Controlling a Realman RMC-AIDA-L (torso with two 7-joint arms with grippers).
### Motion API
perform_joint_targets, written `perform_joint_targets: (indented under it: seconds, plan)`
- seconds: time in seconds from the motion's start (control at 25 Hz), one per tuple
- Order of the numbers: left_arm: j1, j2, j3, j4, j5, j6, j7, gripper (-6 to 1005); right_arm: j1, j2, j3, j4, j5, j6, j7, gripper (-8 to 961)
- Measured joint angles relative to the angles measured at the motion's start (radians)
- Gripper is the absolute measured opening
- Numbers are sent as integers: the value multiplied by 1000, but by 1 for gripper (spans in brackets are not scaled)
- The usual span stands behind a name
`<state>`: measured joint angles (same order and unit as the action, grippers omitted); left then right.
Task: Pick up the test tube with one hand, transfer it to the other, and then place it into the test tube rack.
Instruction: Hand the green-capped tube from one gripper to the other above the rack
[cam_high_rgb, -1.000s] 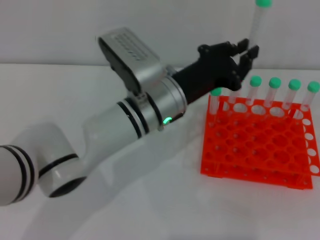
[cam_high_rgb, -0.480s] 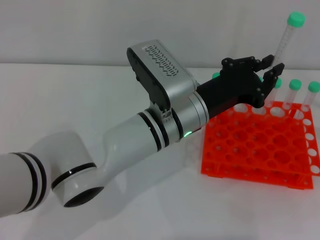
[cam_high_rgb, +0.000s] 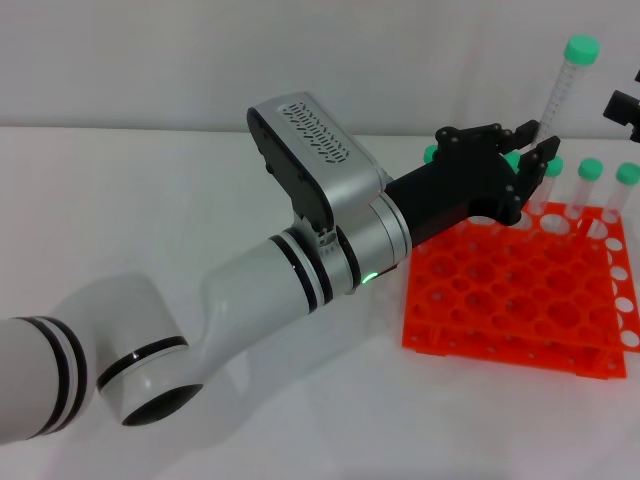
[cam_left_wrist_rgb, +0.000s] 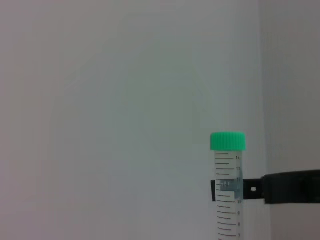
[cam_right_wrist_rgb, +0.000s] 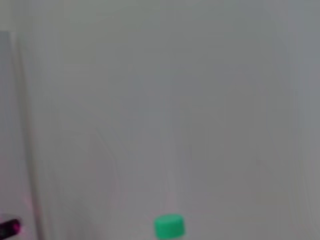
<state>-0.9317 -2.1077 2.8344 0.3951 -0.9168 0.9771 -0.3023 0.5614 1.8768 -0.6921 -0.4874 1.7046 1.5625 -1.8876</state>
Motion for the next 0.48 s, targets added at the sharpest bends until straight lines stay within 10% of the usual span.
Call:
perform_joint_targets:
  seconds: [0.48]
  plan:
    - [1,0,-2,1,1,-9,3,181,19,22,-20,-7,-1,60,24,825]
